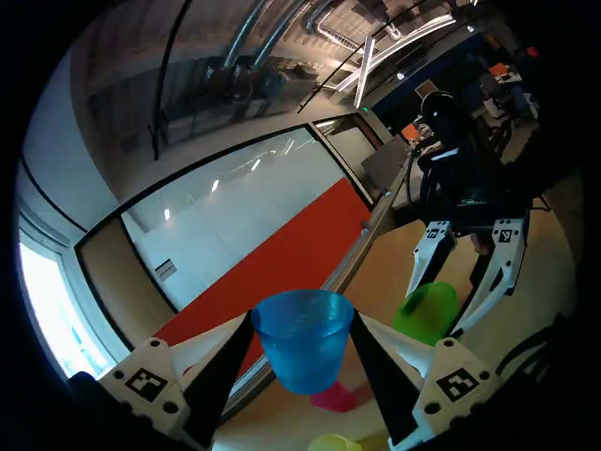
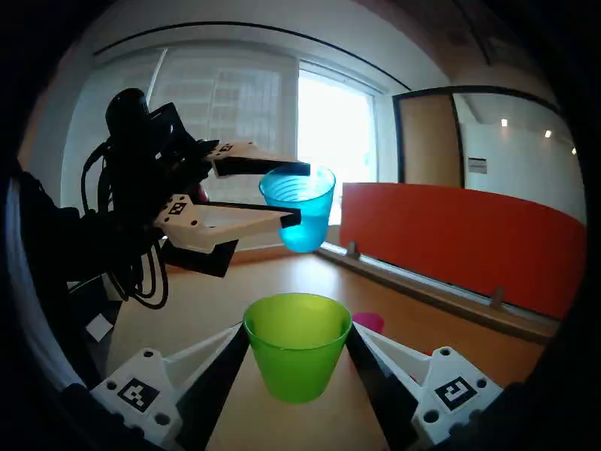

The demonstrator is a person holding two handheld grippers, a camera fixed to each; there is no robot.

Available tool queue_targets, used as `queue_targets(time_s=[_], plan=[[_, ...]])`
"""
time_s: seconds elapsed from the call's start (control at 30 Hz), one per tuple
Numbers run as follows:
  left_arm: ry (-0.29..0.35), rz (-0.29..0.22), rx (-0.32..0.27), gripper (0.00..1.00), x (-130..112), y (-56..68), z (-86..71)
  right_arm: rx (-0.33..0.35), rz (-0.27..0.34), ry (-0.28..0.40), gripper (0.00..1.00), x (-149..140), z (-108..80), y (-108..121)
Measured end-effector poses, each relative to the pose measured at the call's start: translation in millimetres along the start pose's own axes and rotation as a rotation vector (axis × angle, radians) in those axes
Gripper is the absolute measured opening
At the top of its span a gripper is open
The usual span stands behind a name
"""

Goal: Pour water

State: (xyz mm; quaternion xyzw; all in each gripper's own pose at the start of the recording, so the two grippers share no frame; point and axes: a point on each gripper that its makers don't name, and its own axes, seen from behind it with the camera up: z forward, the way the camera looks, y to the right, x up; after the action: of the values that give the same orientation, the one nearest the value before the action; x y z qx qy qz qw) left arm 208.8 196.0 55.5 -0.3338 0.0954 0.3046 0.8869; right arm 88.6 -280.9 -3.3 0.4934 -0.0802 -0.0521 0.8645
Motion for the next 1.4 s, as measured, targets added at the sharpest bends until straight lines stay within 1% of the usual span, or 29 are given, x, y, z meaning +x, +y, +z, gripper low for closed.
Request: queue_targets(time_s=[0.2,0.5,0.87,0.97,1.2,1.4], plan=[[0.001,0.029,0.001,0.89,5,-1.7,-0.9,0.009,0.002,0.001,0.92,-1,1.5,-3],[0.005,0.064,-0.003,0.89,11,0.8,0.3,0.024,0.003,-0.001,0.92,-1,3.0,-9],[0.013,0.123,-0.007,0.89,20,4.1,0.1,0.032,0.003,-0.004,0.92,0,4.5,-12],[0.018,0.140,0.001,0.89,23,3.3,-0.5,0.032,0.003,-0.004,0.92,-1,4.9,-12],[0.020,0.160,-0.001,0.89,25,5.6,-0.3,0.035,0.005,-0.004,0.92,-1,5.6,-13],[0.025,0.187,-0.003,0.89,27,7.4,0.2,0.036,0.005,-0.005,0.92,-1,6.1,-15]])
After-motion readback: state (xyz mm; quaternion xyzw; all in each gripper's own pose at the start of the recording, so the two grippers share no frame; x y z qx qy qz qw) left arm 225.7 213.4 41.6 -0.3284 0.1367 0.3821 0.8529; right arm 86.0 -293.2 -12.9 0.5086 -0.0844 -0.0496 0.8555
